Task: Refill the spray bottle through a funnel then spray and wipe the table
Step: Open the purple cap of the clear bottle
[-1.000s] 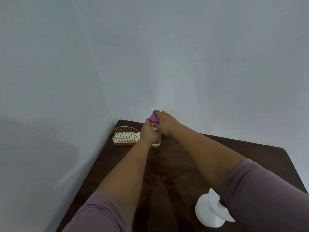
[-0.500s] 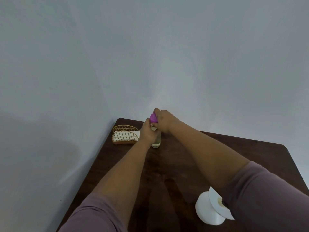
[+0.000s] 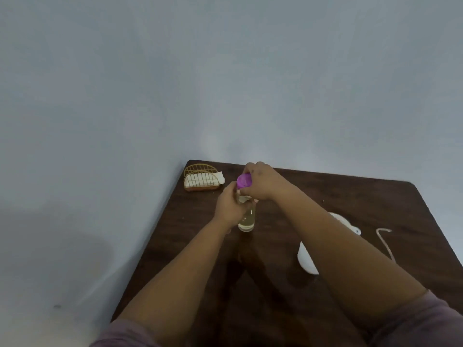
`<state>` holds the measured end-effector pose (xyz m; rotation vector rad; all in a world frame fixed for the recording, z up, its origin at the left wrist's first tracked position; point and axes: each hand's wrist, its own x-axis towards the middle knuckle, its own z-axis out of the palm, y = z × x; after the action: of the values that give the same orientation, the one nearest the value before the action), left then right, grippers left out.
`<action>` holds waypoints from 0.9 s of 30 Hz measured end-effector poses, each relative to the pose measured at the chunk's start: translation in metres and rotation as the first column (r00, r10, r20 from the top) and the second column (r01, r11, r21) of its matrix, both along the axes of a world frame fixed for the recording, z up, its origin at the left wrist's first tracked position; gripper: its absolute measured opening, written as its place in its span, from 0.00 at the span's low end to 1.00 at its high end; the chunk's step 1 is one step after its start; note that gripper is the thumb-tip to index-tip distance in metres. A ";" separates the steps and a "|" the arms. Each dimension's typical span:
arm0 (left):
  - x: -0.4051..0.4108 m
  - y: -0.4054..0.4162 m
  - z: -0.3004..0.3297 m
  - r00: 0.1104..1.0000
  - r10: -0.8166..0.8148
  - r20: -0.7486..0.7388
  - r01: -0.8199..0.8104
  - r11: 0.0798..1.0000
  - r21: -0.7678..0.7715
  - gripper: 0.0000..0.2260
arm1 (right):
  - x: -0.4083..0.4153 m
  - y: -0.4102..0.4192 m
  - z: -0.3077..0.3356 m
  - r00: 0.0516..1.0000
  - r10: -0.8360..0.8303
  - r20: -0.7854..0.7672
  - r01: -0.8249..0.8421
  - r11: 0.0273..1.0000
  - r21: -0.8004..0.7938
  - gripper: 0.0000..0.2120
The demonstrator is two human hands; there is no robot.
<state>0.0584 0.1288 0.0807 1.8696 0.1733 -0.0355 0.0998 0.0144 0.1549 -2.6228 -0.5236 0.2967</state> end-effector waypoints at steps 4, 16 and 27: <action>-0.048 0.003 -0.007 0.999 -0.045 -0.008 0.045 0.998 0.041 0.20 | -0.046 -0.003 -0.012 1.000 0.008 0.015 -0.008 1.000 -0.018 0.24; -0.073 0.011 -0.038 0.983 -0.182 -0.028 0.184 0.957 0.223 0.31 | -0.093 0.010 -0.032 0.999 0.039 -0.023 -0.043 0.979 -0.200 0.21; -0.069 0.002 -0.042 0.977 -0.150 -0.152 0.150 0.989 -0.012 0.12 | -0.091 0.030 -0.047 0.966 0.090 0.241 -0.008 0.947 -0.321 0.20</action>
<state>-0.0111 0.1310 0.0383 1.8770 0.1362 -0.2830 0.0091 0.0449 0.1082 -2.9876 -0.6763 0.0618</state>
